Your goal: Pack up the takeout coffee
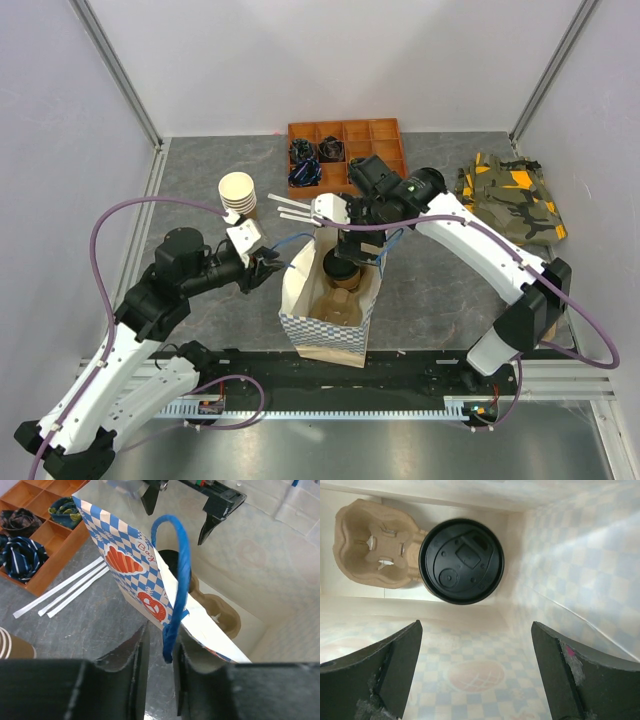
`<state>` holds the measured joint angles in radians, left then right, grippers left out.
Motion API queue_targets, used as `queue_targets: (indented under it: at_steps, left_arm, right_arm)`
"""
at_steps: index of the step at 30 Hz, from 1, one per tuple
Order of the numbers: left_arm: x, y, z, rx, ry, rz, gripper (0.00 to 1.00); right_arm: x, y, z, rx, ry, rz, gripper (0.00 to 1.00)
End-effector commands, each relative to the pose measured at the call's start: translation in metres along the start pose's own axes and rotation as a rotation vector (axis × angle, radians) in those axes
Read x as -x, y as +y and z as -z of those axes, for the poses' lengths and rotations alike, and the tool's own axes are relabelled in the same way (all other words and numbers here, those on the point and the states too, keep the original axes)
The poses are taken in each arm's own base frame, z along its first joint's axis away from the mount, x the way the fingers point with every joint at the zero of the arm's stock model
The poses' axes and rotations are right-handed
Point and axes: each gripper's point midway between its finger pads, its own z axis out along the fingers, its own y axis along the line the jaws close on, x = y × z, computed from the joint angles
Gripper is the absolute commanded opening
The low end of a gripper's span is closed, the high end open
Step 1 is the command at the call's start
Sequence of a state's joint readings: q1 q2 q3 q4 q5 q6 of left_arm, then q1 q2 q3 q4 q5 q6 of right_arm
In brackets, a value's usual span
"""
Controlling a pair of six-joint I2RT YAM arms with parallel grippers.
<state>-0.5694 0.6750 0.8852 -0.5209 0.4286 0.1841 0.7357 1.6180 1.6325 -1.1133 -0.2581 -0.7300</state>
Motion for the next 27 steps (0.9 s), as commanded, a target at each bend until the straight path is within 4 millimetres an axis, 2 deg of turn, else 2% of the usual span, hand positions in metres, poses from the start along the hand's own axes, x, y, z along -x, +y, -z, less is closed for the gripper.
queue_targets:
  at_steps: [1,9,11,12,17,21,27]
  left_arm:
    - [0.025,0.001,0.003,-0.004,-0.063,-0.052,0.38]
    - [0.036,0.001,0.005,-0.003,-0.082,-0.052,0.62]
    - [0.041,-0.002,0.006,-0.014,-0.093,-0.053,0.66]
    - [0.042,-0.002,0.006,-0.018,-0.096,-0.059,0.71]
    - [0.046,-0.01,0.01,-0.049,-0.118,-0.068,0.79]
    - [0.051,-0.013,0.012,-0.062,-0.138,-0.066,0.98]
    - [0.057,-0.023,0.02,-0.093,-0.171,-0.077,1.0]
  right_arm:
    - [0.017,-0.003,0.021,-0.048,-0.089,0.039,0.98]
    - [0.026,-0.01,0.036,-0.125,-0.143,0.048,0.98]
    - [0.027,-0.013,0.038,-0.147,-0.154,0.049,0.98]
    - [0.029,-0.013,0.043,-0.163,-0.168,0.052,0.98]
    - [0.034,-0.017,0.054,-0.218,-0.211,0.054,0.98]
    - [0.042,-0.018,0.072,-0.271,-0.27,0.069,0.98]
    - [0.067,-0.027,0.107,-0.379,-0.395,0.074,0.98]
